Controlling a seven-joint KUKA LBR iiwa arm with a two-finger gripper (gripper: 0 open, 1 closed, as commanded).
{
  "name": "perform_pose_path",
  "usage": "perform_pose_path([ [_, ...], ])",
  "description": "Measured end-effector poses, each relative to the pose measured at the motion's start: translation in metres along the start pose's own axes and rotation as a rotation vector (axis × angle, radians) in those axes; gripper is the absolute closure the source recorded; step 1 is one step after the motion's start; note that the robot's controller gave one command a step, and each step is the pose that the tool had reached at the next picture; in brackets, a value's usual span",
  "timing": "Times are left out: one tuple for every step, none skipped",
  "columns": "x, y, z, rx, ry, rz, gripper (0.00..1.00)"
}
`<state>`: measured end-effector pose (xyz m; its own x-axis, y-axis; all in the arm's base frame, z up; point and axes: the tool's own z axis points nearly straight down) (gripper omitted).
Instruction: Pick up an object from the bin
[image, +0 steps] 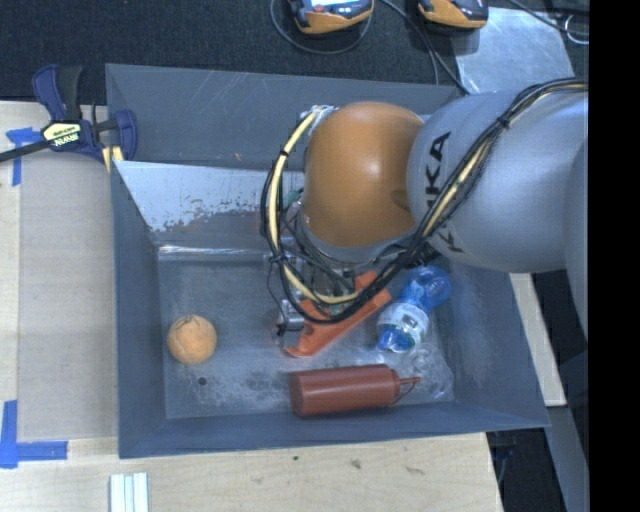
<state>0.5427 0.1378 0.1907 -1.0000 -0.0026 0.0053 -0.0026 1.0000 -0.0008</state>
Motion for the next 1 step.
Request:
perform_pose_path([
  [-0.0018,-0.0005,-0.0047,-0.002,-0.008,0.003,0.00],
])
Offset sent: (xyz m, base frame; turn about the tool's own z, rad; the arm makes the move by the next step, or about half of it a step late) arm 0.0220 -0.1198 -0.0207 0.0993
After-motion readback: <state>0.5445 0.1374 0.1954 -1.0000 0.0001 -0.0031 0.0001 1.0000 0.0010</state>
